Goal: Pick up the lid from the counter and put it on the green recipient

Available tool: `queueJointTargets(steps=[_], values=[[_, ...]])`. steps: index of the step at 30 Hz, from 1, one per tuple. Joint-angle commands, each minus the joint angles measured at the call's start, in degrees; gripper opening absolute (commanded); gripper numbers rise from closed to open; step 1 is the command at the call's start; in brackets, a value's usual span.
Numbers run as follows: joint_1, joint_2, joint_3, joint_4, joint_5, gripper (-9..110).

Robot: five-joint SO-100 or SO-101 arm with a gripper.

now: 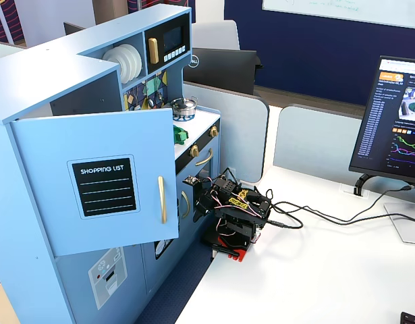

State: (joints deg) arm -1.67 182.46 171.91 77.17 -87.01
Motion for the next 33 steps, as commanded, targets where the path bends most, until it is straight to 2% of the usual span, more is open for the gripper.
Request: queueJointTargets(steps=[1,12,14,17,22,27,33], values=[[3.87,-0.26,-0.18,10.63,0.35,0],[3.60,-0.35,-0.26,9.23,1.23,0],[5.27,-0.44,-1.05,3.60,5.27,0],[11.07,-1.67,-5.27,-9.40,5.80,0],[21.01,-12.57,-18.37,-31.03,-5.89,0],[29.00,-18.37,-29.00,-39.81,-8.26,0],[36.12,-20.30,-29.27,-53.26,-9.76,0]])
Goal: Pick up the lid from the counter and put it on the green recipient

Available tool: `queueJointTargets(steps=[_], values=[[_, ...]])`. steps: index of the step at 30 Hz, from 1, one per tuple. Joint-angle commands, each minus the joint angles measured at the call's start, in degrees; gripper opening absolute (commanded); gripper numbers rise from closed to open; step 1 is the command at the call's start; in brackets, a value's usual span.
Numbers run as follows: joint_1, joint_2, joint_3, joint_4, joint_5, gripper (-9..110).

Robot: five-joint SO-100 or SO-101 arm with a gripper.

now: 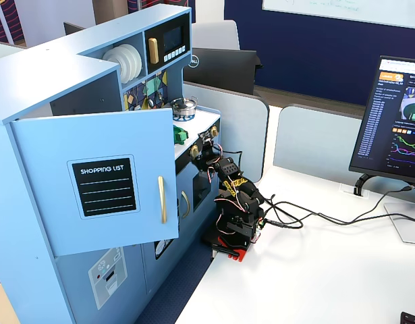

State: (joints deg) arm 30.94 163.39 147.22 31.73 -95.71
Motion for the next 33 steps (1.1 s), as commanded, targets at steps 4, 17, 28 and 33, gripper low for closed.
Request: queueJointTargets(steps=[4,17,28,33], values=[[4.22,-2.02,-4.57,-13.18,0.88,9],[7.29,-10.55,-6.15,-26.02,4.66,56],[5.98,-23.99,-13.54,-31.99,3.96,52],[4.48,-30.32,-18.90,-33.31,2.72,50]])
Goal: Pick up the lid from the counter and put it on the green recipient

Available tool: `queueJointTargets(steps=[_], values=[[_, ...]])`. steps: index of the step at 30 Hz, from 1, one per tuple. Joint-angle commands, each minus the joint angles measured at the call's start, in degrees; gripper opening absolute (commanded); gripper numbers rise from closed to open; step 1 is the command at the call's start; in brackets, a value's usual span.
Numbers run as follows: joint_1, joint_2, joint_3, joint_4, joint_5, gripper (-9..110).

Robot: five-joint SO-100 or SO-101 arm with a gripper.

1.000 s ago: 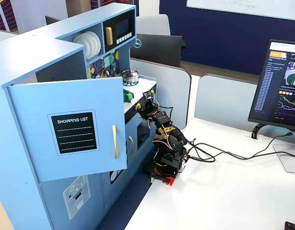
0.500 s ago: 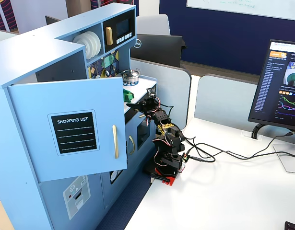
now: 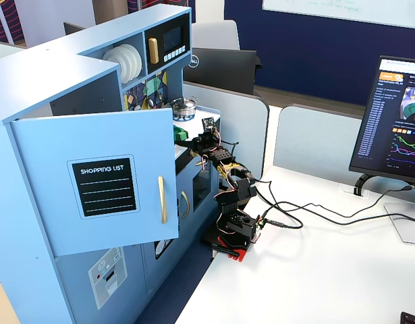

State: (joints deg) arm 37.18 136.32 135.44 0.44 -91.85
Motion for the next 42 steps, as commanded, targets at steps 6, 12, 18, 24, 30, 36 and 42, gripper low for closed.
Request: queueJointTargets(steps=[6,12,18,24,30,36,42], values=[[-2.72,-10.11,-12.74,-2.55,-1.93,48],[-3.16,-16.61,-17.31,-4.39,-2.81,47],[-4.31,-21.01,-20.48,-4.48,-3.08,45],[-5.45,-24.70,-23.55,-4.31,-3.52,41],[-6.68,-26.63,-25.58,-2.99,-4.48,19],[-7.29,-26.54,-24.79,-2.11,-2.81,0],[-6.77,-25.66,-24.87,-2.29,-2.72,0]])
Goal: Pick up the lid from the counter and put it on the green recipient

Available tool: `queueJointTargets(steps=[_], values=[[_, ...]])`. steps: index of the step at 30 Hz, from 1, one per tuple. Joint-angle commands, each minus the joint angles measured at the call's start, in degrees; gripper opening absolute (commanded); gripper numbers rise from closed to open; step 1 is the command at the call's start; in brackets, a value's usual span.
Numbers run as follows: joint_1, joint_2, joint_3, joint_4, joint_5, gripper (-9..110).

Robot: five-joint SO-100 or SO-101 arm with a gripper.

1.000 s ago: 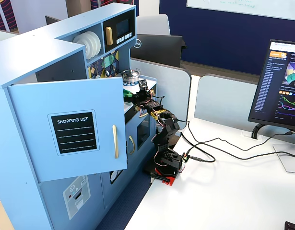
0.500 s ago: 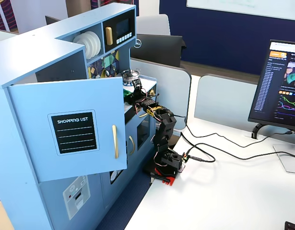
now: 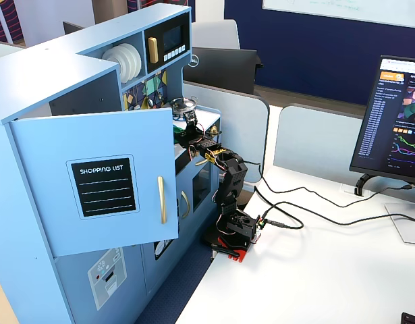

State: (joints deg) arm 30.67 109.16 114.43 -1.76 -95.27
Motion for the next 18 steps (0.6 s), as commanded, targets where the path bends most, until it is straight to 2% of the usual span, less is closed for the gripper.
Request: queueJointTargets(steps=[1,9,18], values=[[-0.18,1.58,-4.39,-0.09,0.79,0],[0.35,5.89,-9.84,3.43,1.76,0],[-2.29,14.50,-19.25,17.49,3.34,0]])
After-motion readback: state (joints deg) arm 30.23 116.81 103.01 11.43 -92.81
